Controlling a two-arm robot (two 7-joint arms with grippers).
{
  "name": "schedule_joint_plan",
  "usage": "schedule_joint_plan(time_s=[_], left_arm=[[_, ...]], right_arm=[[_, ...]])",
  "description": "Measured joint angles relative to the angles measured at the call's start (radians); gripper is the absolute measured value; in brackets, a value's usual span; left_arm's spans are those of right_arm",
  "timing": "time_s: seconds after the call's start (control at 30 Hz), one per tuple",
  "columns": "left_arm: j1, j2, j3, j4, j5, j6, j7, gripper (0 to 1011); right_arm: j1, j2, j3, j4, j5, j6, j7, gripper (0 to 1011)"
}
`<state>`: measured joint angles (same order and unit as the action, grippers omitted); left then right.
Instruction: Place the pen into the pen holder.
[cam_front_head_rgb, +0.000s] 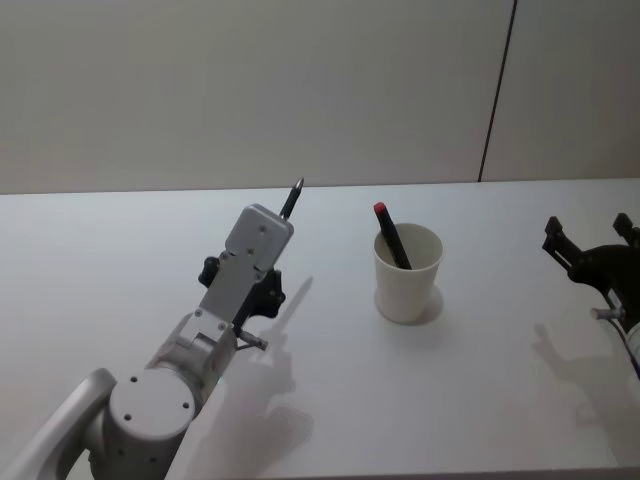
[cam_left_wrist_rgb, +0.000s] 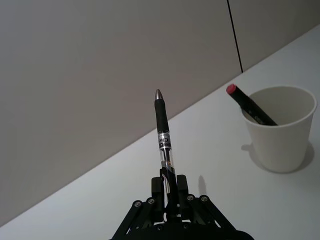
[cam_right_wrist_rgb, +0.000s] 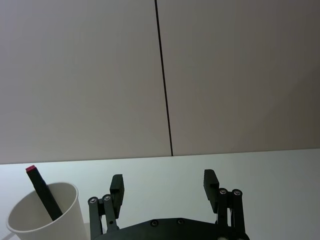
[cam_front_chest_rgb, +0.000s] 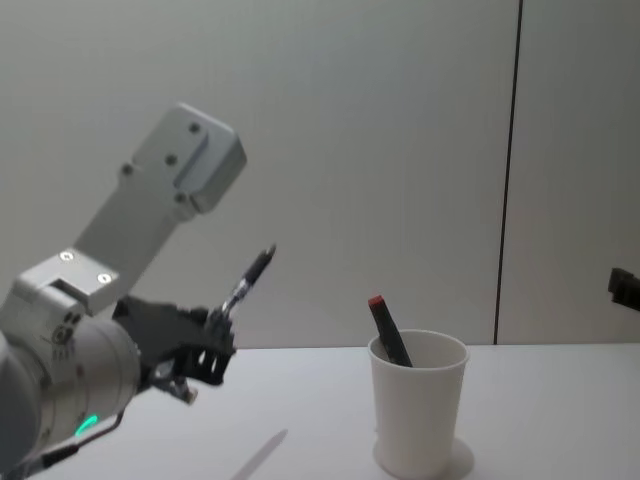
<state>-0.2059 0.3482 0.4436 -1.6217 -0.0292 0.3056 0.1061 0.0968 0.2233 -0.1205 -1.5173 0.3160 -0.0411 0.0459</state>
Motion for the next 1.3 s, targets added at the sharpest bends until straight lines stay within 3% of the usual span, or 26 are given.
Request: schedule_joint_plan(time_s=[0.2,0.7,0.97,1.3], left_arm=[[0.006,0.005,-0.005,-0.005,0.017,-0.091,0.004,184],[-0.010,0.001,-0.017,0.037,0.040,-0.412,-0.056,184],[-0.046,-0.020,-0.022,0.099,0.032,-0.599,-0.140,183],[-0.107,-0.053,-0.023,0.185,-0.004,-0.765,-0.278,184]], right_arm=[[0.000,0.000,0.000,0.000,0.000,0.000,0.000,1001],[0.000,0.000,0.000,0.000,0.000,0.000,0.000,1001],[0.000,0.000,0.000,0.000,0.000,0.000,0.000,1001],[0.000,0.000,0.000,0.000,0.000,0.000,0.000,1001]])
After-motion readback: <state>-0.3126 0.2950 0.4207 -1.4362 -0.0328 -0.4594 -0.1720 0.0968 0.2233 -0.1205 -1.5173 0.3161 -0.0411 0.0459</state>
